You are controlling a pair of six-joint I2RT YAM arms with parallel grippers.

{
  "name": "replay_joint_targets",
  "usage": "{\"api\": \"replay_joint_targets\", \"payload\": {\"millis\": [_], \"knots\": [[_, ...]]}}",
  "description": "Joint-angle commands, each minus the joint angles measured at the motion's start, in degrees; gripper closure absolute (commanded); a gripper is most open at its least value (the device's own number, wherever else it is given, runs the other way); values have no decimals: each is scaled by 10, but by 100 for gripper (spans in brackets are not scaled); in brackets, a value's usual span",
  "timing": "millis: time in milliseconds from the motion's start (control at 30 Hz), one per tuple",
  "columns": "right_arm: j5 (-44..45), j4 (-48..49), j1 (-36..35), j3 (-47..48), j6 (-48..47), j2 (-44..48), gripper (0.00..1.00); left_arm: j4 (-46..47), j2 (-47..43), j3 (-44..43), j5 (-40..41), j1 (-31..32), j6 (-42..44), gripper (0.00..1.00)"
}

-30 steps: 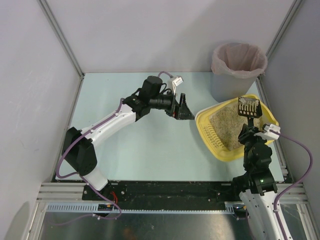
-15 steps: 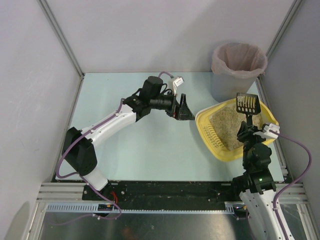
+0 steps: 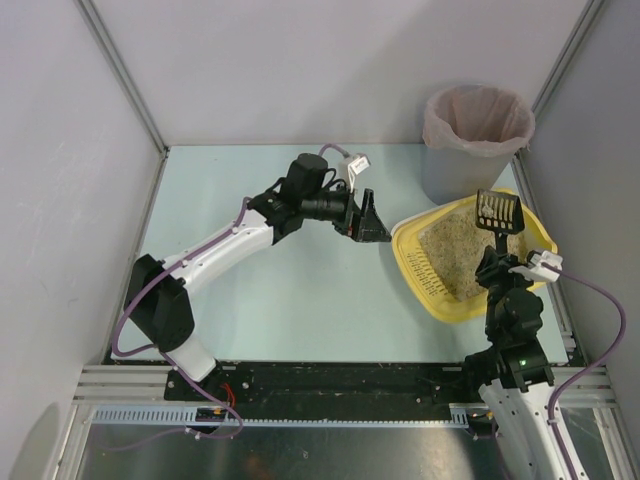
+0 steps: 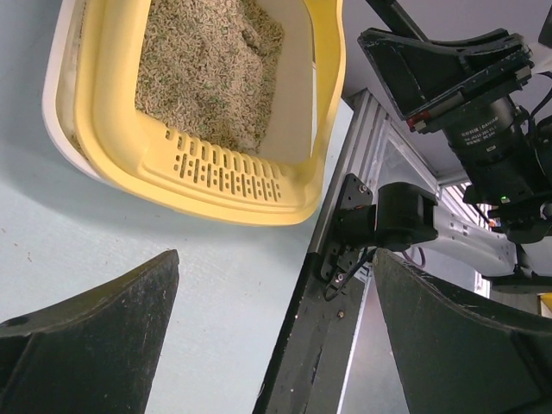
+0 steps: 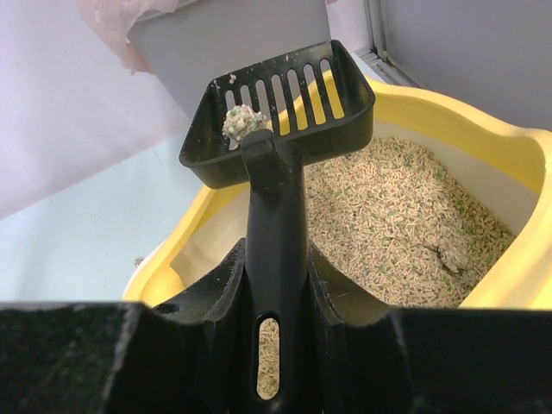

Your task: Clean the litter box

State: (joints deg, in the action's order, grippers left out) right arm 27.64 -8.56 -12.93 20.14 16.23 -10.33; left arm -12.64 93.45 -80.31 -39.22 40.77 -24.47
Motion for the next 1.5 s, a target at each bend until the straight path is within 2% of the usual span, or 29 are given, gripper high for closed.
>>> {"api": "replay_joint_targets", "payload": {"millis": [0, 67, 133, 167, 300, 467, 767, 1133, 1333, 1467], "knots": [[-10, 26, 3, 23, 14, -7, 100, 16, -25, 8, 5, 5, 11, 2], [-49, 28, 0, 32, 1, -26, 100, 15, -43, 22, 16, 6, 23, 2], [-7, -43, -3, 69, 13, -52, 100, 16, -56, 30, 43, 5, 37, 2], [9, -63, -1, 77, 18, -51, 100, 15, -73, 36, 53, 5, 42, 2], [-32, -92, 2, 88, 20, -22, 100, 15, -107, 50, 102, 5, 66, 2], [-50, -111, 2, 106, 48, -36, 100, 15, -110, 51, 98, 6, 65, 2], [-62, -110, 1, 186, 16, -87, 100, 16, -122, 52, 101, 5, 72, 2], [-48, -142, 2, 349, -12, -222, 100, 16, -125, 51, 96, 5, 70, 2], [-16, -117, 8, 408, -82, -309, 100, -16, -133, 32, 124, 5, 101, 2], [-38, -59, 34, 437, -109, -379, 100, -23, -130, 29, 117, 6, 105, 2]]}}
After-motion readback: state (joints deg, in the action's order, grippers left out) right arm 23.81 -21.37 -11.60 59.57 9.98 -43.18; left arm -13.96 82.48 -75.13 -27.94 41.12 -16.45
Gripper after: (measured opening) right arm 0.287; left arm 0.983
